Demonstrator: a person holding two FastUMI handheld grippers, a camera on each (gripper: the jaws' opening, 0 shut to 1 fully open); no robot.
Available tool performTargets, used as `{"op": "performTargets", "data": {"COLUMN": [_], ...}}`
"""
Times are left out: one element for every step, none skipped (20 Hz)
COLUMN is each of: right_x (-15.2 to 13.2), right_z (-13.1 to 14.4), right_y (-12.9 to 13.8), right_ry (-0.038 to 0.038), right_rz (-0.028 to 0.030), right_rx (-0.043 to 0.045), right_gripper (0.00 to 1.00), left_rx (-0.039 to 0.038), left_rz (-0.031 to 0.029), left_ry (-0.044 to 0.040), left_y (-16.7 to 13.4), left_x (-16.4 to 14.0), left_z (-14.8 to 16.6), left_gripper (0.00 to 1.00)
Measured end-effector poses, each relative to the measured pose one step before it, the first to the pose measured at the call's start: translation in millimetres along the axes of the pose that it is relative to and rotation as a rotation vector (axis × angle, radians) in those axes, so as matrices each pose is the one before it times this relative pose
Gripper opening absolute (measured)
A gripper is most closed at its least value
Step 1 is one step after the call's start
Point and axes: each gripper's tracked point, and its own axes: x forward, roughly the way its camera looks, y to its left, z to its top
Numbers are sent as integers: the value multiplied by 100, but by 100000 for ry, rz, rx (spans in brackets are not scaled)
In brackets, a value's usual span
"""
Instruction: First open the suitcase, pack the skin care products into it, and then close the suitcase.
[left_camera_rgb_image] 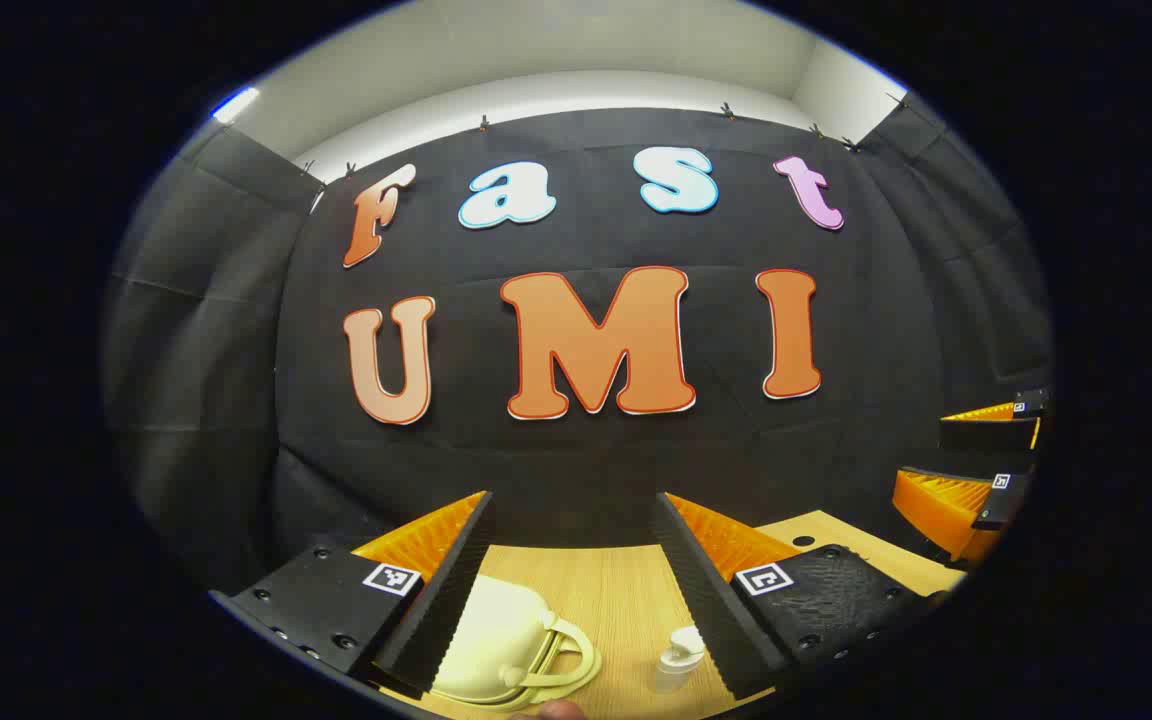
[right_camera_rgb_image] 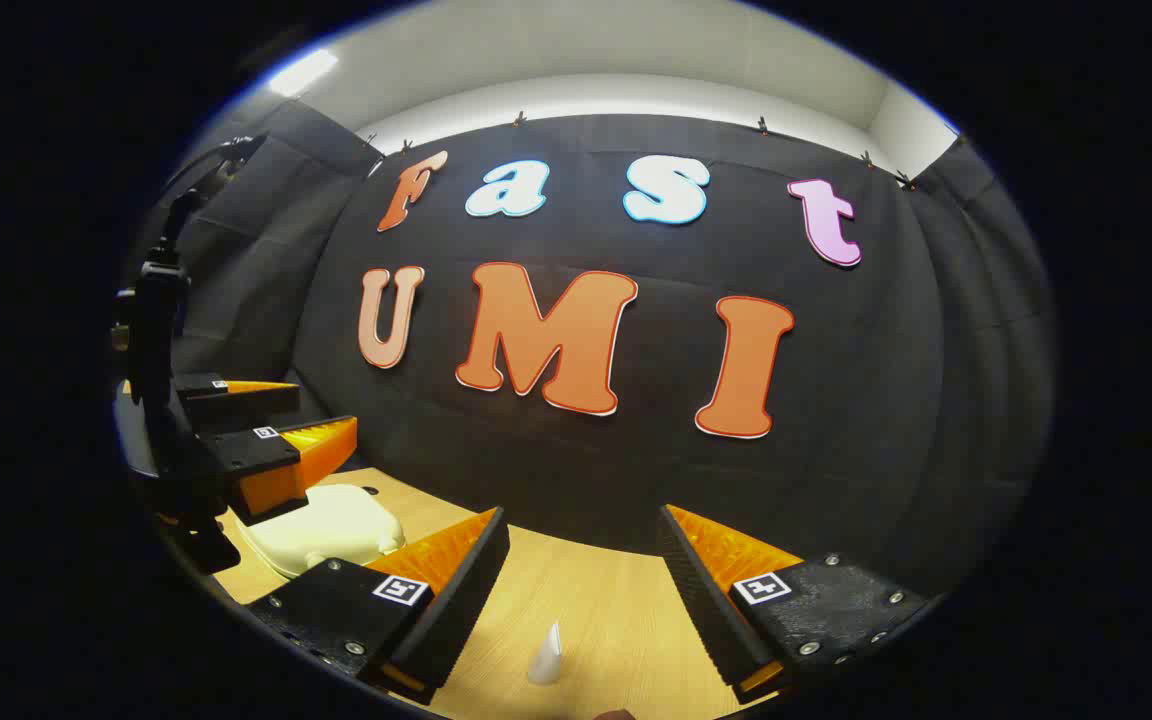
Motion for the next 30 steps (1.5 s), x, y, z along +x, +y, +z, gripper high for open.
{"op": "performTargets", "data": {"right_x": [-12, 53, 153, 79, 72, 93, 0, 48, 14, 31, 116, 186, 182, 79, 84, 169, 75, 126, 65, 143, 43, 119, 106, 104, 57, 92, 101, 95, -2, -98], "right_z": [120, 343, 19, -172, -147, -93, -173, 14, -61, 125, 18, 21, -186, 78, 76, -14, -193, -109, -22, -29, -56, -84, -1, 16, -61, -65, -65, -149, 2, -61], "right_y": [308, 267, 247, -50, 148, 147, 251, 142, 80, 114, 38, 193, 140, 82, 34, -13, -82, -91, 32, -216, -175, -319, -311, -382, -464, -282, -416, -231, -314, -330], "right_ry": [-209, -638, 41, 880, 253, 474, 740, 214, 167, -144, 143, 424, 370, -94, -106, 255, 186, 376, 143, 125, 263, 117, 19, -207, -186, 1, 304, 436, -132, 75], "right_rz": [-964, -407, -824, -1314, -897, -937, -91, -665, -176, -401, -280, 68, -105, 348, -196, 102, -139, -74, 247, -464, -69, -635, -660, -964, -1090, -758, -1532, -866, -1064, -892], "right_rx": [1101, 619, -323, -479, -105, 12, 41, -238, -426, -593, -469, -138, 216, 386, 58, 18, 68, 136, 199, -70, -86, -411, -279, -227, -146, -119, -313, 11, -104, -161], "right_gripper": [95, 95, 95, 95, 95, 95, 95, 95, 95, 95, 95, 95, 95, 95, 95, 95, 95, 95, 95, 95, 95, 95, 95, 95, 95, 95, 95, 95, 95, 95], "left_rx": [-537, -820, -712, -538, 646, 822, 666, 676, 349, -314, -517, -6, 580, 1119, 1261, 878, 434, 710, 1204, 2002, 2002, 2295, 2807, 2456, 2943, 2080, 2383, 2781, 3384, 3079], "left_rz": [-1700, -1038, -679, -670, -1073, -574, -837, -190, -482, -558, -440, -353, -14, -171, -289, 259, -74, 471, 680, 393, -44, -601, -535, -423, -1075, -1457, -1376, -1905, -1457, -2274], "left_ry": [-1113, -662, -212, -265, 98, -143, 454, 816, 241, 45, -136, 112, -251, 130, 785, 501, 65, 451, 897, 1474, 949, 1082, 1273, 1369, 1745, 1432, 1403, 1612, 1195, 1376], "left_y": [-122, 5, 202, 64, -101, 152, 98, 119, 111, -58, 19, -12, 70, 35, -16, 100, 243, 349, 445, 374, 187, 32, 153, 133, -19, -345, -370, -501, -490, -550], "left_x": [280, 238, 265, 169, 117, 214, 257, 145, 124, 149, 153, 187, 102, 194, 90, 113, 48, 82, 143, 227, 64, 67, 222, 98, 87, 102, 83, 83, 152, 218], "left_z": [380, 320, -127, -31, -197, 62, -116, -186, -47, 1, -135, 28, -114, -48, -583, -312, -320, -335, -696, -718, -548, -734, -946, -753, -875, -920, -939, -829, -983, -909], "left_gripper": [98, 99, 99, 99, 99, 99, 99, 98, 98, 98, 98, 99, 99, 99, 100, 99, 99, 99, 99, 99, 99, 99, 99, 99, 99, 99, 99, 99, 99, 99]}}
